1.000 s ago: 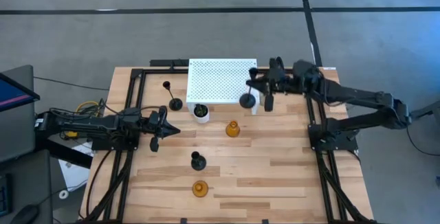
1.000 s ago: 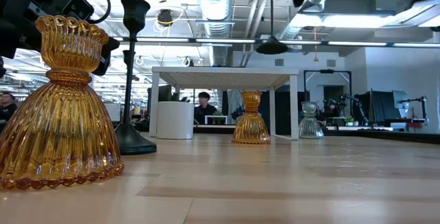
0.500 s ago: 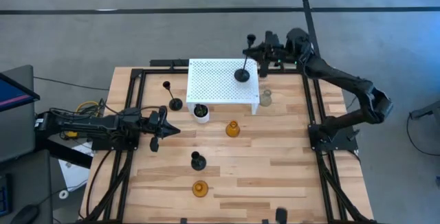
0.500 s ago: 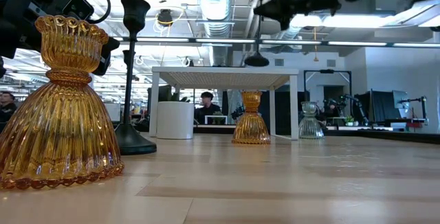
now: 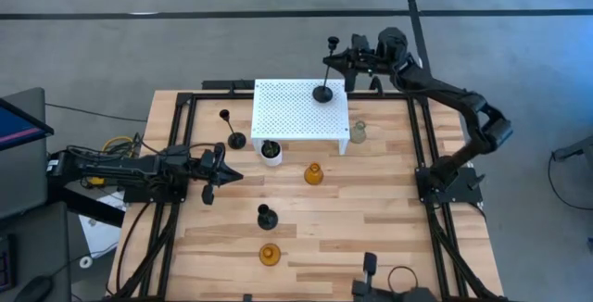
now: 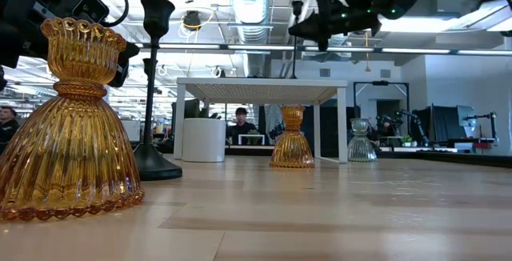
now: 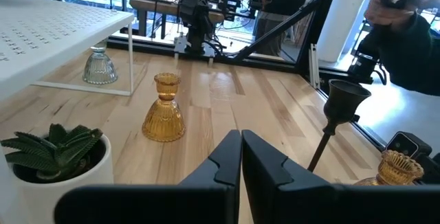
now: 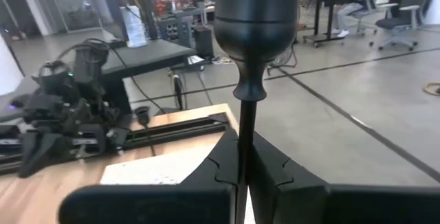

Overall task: Pick & Place candle stick holders
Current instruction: Put the top right black candle holder on the shelf

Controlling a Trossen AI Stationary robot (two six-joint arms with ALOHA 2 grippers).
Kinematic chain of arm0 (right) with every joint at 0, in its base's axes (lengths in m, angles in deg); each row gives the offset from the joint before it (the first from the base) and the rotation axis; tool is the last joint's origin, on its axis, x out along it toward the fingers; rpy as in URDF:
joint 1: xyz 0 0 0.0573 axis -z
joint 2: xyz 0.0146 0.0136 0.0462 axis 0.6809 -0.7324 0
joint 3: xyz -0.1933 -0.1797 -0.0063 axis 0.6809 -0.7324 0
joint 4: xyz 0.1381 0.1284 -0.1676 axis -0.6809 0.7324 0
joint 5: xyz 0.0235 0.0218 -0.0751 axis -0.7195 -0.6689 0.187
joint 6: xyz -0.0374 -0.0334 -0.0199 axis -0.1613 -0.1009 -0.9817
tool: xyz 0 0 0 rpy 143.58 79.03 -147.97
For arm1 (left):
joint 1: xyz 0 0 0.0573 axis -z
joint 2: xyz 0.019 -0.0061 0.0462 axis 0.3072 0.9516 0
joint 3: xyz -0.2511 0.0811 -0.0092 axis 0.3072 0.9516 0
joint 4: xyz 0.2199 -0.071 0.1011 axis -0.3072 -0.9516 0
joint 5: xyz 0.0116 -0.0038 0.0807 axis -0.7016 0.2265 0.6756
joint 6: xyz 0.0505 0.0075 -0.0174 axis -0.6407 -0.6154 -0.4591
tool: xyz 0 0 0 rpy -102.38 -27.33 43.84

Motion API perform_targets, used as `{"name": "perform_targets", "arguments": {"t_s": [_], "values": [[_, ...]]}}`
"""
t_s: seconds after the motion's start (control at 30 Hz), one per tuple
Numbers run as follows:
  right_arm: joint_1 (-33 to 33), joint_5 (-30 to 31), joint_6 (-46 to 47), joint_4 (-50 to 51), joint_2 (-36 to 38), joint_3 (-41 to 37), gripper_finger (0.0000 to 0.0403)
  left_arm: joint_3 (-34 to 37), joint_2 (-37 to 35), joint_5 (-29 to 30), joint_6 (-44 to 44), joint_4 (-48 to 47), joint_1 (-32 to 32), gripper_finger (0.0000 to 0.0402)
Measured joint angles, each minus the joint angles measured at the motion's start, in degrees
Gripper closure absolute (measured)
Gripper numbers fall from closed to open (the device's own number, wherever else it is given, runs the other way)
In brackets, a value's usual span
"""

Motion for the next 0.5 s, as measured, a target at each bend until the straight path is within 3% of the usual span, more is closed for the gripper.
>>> {"name": "perform_targets", "arguments": {"t_s": [0.33, 0.5], "values": [[1.65, 1.92, -2.22, 2.98, -1.65, 1.76, 0.0403, 0.0, 0.0, -0.02, 0.0, 0.0, 0.0, 0.0389], [0.74, 6.32, -7.24, 5.38, -1.58, 1.82, 0.0403, 0.0, 0.02, 0.0, 0.0, 0.0, 0.02, 0.0389]]}}
